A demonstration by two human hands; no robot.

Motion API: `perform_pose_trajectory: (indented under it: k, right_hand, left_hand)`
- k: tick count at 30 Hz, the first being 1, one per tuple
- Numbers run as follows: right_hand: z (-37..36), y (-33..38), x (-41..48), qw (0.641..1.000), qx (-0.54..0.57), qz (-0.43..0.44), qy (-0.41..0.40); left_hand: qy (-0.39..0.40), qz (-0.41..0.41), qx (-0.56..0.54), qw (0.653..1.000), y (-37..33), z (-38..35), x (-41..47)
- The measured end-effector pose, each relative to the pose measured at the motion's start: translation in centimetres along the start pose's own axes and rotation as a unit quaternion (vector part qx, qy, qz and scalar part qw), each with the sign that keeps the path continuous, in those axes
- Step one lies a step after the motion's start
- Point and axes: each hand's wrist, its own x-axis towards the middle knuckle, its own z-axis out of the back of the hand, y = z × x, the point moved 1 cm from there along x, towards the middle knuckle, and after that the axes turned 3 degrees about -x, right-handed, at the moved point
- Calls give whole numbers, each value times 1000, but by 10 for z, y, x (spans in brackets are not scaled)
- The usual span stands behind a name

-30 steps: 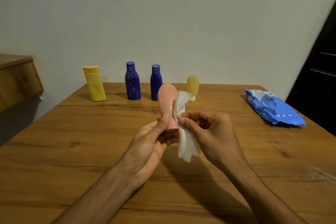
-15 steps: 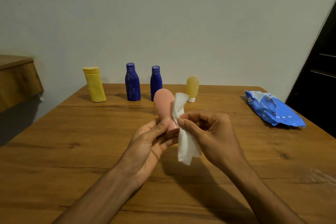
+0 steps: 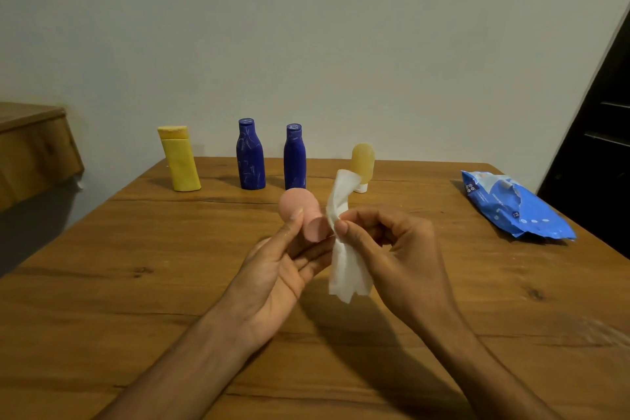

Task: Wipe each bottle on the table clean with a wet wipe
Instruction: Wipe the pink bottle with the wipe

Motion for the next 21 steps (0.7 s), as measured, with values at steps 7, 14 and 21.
perform_pose_trajectory:
  k: [7,14,21]
  right_hand:
    - [-8,-5,-6,964,-170,202,-18]
    - [-13,-6,-7,905,-292,307,-46]
    - [-16,-5,-8,889,-307,336,-55]
  left_hand:
    - [14,13,7,1000,3,-3,-3]
    - [-24,27,-5,999,4,-3,-4]
    - [-27,16,10,999,5,-2,-5]
